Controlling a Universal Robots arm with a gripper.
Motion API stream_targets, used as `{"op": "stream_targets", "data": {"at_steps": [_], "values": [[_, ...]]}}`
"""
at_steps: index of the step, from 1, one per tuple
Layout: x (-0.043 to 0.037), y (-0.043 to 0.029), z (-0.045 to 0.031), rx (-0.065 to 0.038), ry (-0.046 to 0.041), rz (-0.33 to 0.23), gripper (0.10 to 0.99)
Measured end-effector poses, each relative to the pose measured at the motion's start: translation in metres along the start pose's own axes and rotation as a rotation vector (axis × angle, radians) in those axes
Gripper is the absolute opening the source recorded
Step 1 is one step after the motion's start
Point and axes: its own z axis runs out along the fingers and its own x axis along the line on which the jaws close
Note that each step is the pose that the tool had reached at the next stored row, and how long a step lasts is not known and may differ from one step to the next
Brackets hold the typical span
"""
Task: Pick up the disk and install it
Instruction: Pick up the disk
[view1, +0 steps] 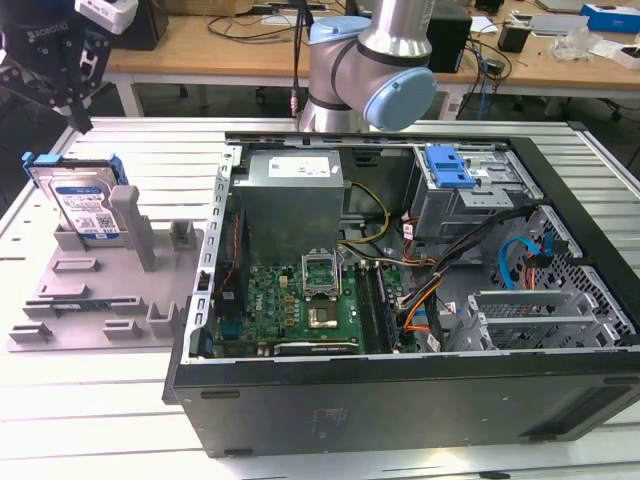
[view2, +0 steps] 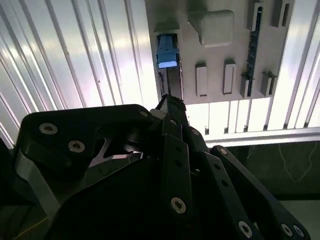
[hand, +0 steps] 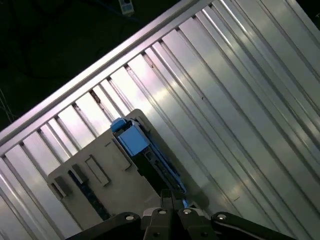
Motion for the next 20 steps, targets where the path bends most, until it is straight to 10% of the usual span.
{"op": "stream_targets", "data": {"at_steps": [8, 13, 20], "values": [[-0.0011, 0.0008, 0.0000, 0.000, 0.0071, -0.145, 0.114], [-0.0020, 0.0014, 0.0001, 0.000, 0.0127, -0.262, 0.482], [-0.0031, 0.0022, 0.0001, 0.000, 0.0198, -0.409, 0.482]]}}
